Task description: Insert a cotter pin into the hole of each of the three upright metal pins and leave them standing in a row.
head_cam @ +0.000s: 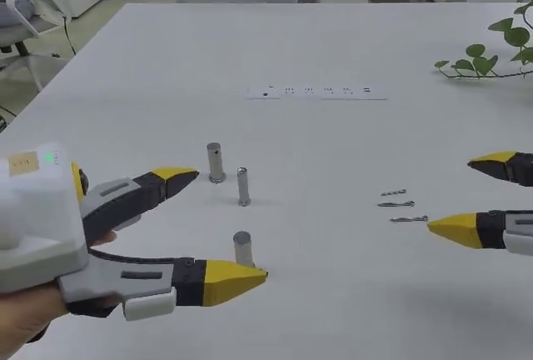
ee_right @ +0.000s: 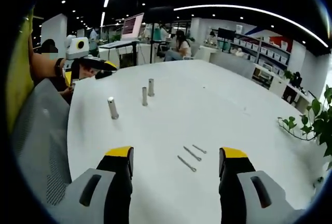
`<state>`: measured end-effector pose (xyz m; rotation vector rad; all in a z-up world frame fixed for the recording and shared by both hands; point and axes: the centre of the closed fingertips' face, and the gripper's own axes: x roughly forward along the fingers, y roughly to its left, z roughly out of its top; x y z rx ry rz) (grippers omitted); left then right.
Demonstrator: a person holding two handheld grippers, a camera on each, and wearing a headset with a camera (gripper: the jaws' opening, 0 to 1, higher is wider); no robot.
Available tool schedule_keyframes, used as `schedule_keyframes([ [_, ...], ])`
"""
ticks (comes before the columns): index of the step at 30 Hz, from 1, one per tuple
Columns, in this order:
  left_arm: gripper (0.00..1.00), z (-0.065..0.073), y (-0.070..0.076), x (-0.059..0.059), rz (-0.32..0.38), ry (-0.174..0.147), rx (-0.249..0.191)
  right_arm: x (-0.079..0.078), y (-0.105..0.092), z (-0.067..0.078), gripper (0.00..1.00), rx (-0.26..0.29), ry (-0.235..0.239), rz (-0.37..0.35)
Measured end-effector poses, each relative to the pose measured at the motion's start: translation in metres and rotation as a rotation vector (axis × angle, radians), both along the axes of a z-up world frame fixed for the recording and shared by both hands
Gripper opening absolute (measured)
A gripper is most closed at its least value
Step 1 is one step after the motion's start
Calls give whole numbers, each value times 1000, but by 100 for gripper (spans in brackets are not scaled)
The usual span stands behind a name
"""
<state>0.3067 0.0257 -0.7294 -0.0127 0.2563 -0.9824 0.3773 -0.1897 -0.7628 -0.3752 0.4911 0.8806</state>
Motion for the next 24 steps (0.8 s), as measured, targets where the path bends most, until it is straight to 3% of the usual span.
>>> schedule_keyframes([
  [3,91,0,2,-1,4,1,0,4,-4,-10,60,-58,33,36],
  [16,85,-1,3,-3,2,1,2,20,-8,-35,42,-192,105,116],
  [24,82,-5,1,-7,-11,5,12,25,-12,-56,32,-331,155,203],
])
